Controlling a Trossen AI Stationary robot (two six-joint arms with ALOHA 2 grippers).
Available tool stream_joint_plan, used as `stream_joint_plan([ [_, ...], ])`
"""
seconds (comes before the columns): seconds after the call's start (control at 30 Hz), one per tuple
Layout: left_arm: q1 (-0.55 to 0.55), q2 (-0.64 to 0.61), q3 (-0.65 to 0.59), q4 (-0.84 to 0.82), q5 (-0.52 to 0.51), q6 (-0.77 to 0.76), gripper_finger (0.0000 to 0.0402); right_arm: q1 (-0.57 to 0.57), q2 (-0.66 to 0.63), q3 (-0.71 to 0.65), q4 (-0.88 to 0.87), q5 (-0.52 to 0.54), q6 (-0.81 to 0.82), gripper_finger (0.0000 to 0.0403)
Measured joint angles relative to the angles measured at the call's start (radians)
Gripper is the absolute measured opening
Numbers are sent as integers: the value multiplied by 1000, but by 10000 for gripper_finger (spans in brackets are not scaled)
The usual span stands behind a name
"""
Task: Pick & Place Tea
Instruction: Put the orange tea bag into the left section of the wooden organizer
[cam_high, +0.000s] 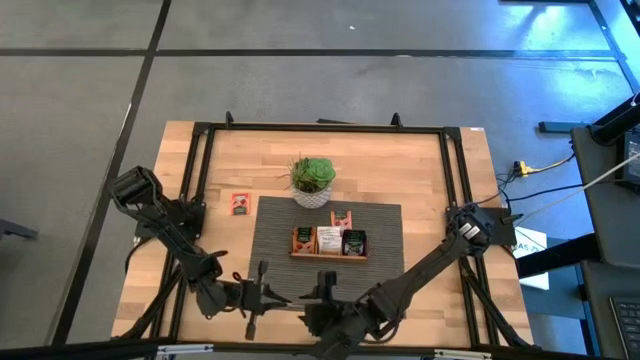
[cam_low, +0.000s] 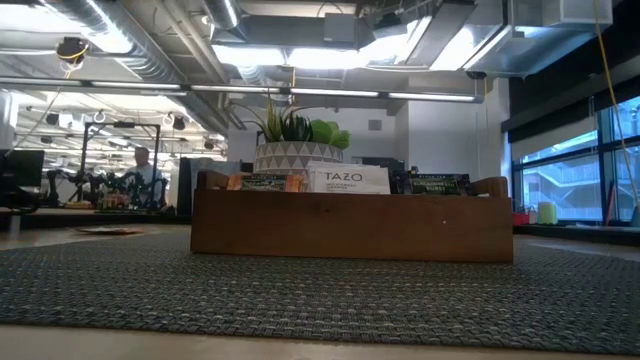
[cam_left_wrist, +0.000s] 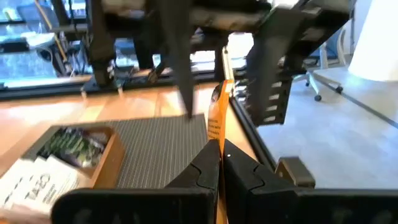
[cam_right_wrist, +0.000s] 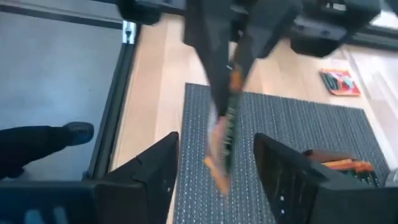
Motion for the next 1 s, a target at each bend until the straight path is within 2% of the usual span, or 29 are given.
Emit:
stream_joint_plan([
  [0.13,-10,0,0,67,1,63,3,-12,-2,0,-5,-42,20,171],
  [0.47,-12,0,0,76,-2,93,3,-15,-2,0,-8,-58,7,16],
  [0.8,-14,0,0,73,-3,93,8,-18,-2,0,-13,-58,50,6],
  [0.93,-38,-4,1,62,-52,86,43,-24,-6,0,-48,-56,67,6],
  [1.0,-62,-23,1,23,-120,90,70,-34,-16,0,-120,-62,79,6],
])
